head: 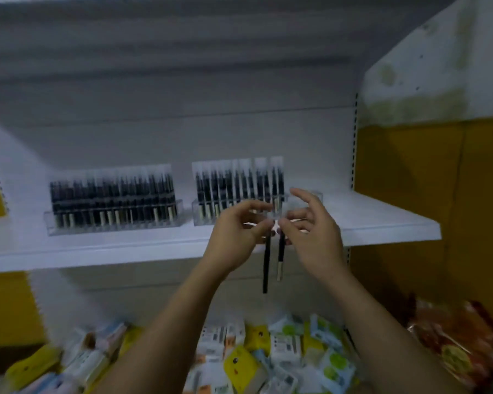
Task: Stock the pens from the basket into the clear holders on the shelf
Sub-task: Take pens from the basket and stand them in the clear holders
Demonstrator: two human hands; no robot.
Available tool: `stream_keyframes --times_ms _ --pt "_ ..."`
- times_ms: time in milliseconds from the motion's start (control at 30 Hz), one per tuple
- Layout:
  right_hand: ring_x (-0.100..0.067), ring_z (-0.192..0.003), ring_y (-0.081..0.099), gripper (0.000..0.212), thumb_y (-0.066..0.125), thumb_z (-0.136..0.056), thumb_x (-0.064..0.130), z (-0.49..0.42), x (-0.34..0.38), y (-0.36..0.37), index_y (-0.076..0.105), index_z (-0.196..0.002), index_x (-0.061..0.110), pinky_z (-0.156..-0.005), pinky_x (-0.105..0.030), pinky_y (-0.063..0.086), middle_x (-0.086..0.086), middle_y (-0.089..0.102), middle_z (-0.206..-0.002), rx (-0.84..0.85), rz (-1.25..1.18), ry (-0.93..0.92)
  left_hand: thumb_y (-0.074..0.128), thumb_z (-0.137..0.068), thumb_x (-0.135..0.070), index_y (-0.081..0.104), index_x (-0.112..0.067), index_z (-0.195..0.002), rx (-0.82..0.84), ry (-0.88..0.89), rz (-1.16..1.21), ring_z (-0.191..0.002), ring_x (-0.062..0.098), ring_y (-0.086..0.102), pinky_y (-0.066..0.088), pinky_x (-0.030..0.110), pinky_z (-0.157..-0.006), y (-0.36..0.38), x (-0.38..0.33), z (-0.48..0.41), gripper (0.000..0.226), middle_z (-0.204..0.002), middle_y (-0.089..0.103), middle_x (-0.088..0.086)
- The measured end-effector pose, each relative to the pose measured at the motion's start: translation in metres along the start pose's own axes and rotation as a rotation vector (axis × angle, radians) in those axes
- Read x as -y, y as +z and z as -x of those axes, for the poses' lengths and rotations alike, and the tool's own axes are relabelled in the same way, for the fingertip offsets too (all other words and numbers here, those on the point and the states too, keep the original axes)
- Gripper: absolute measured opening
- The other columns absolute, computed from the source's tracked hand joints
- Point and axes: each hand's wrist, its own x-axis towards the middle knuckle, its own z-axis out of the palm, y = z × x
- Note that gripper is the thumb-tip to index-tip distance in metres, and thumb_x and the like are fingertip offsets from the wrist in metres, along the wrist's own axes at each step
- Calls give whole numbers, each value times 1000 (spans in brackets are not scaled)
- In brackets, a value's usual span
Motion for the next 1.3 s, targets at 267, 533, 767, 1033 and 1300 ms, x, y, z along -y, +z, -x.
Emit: stream_keyframes --times_ms 267,533,767,1033,1300 --pt "-13 -80 69 30 67 -89 13 -74 12 -28 61 -110 35 -72 -40 60 2 66 -89 -27 33 -90 66 -89 -16 65 -20 -101 -79 136 -72 -73 8 70 57 19 -66 5 -41 -72 13 -85 72 -1" --pt "-20 -81 70 28 67 -89 15 -142 -9 -30 60 -111 31 -72 -45 60 1 64 -91 -112 23 -133 67 -89 -20 63 -27 -100 -199 289 -202 -82 6 68 58 27 -77 9 -43 -136 14 -90 70 -6" --pt "-20 -79 70 27 66 -89 12 -184 -26 -20 60 -111 27 -71 -47 59 -1 65 -88 -159 -8 -139 69 -87 -18 65 -22 -99 -258 306 -175 -80 7 69 58 32 -80 5 -27 -172 13 -85 71 -5" --pt "-20 -80 69 28 67 -89 15 -193 -45 -12 60 -110 32 -74 -47 59 -3 64 -89 -105 52 -111 70 -86 -26 67 -24 -100 -208 282 -336 -81 2 66 56 24 -76 13 -2 -186 15 -87 70 -11" --pt "-1 -82 60 43 61 -93 23 -172 -43 -18 51 -131 41 -71 -13 47 12 61 -94 210 481 -169 69 -86 -34 67 -28 -94 -149 232 -533 -89 9 61 51 39 -89 16 0 -188 11 -93 62 -16"
